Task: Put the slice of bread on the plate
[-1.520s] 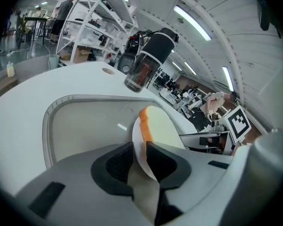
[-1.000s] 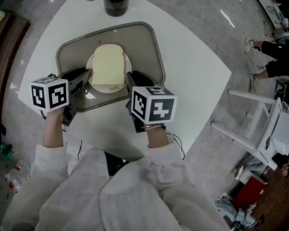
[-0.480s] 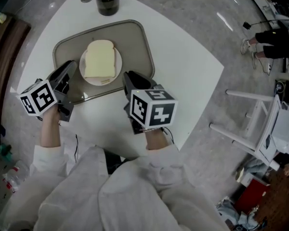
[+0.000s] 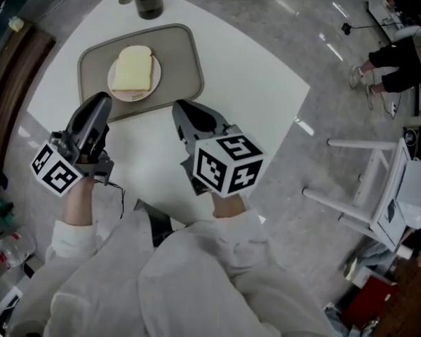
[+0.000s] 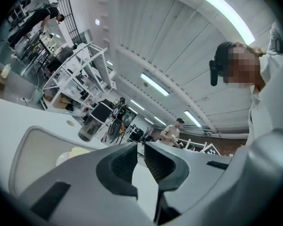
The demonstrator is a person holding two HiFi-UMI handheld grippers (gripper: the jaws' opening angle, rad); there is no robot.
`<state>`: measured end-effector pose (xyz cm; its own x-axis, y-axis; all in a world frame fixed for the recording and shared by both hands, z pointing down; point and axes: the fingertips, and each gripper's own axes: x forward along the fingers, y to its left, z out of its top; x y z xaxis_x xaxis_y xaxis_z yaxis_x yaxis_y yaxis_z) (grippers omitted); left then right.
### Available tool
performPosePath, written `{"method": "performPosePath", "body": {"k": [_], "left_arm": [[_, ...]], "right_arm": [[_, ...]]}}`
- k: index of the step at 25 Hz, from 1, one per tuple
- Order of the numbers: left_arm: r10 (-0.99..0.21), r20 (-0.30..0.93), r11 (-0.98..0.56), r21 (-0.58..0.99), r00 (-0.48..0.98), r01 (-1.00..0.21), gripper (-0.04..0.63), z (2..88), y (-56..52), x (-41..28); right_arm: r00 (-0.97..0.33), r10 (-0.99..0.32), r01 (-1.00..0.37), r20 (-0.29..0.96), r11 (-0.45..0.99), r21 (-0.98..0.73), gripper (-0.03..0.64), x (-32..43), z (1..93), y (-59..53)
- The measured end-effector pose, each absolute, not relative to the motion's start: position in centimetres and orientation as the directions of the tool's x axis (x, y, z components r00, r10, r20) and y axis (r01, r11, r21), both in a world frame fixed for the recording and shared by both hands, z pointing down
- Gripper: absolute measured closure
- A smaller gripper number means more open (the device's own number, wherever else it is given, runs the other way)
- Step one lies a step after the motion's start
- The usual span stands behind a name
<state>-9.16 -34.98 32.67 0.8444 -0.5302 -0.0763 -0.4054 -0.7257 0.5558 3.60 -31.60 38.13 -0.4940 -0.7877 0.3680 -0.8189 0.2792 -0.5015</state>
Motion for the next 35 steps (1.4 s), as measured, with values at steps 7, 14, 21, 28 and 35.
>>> {"method": "performPosePath", "body": {"k": [7, 14, 21, 28, 35], "left_arm": [[-0.488, -0.047, -0.751, 0.532, 0.872, -0.391, 0.569, 32.1, -25.3, -3.5], [-0.526, -0.053, -0.751, 0.497, 0.849, -0.435, 0.569, 31.0, -19.0, -0.1], [-0.522, -0.006, -0.748, 0.483, 0.853, -0.455, 0.569, 32.1, -12.4, 3.5], [-0.549, 0.008, -0.713, 0.519, 0.836, -0.472, 0.569, 32.7, -8.8, 3.9], [-0.539, 0.022, -0.709, 0.527, 0.842, -0.468, 0.569, 32.6, -7.7, 3.4]], "right_arm": [[-0.52, -0.808, -0.81, 0.278, 0.363, -0.461, 0.595, 7.4, 35.4, -23.6], [-0.542, -0.797, -0.79, 0.267, 0.376, -0.484, 0.595, 11.4, 36.1, -17.1], [-0.618, -0.745, -0.757, 0.25, 0.478, -0.446, 0.595, 11.5, 35.8, -12.5], [-0.634, -0.733, -0.744, 0.248, 0.49, -0.454, 0.601, 11.5, 34.9, -9.3], [-0.653, -0.712, -0.745, 0.259, 0.54, -0.392, 0.601, 9.8, 34.2, -7.5]]}}
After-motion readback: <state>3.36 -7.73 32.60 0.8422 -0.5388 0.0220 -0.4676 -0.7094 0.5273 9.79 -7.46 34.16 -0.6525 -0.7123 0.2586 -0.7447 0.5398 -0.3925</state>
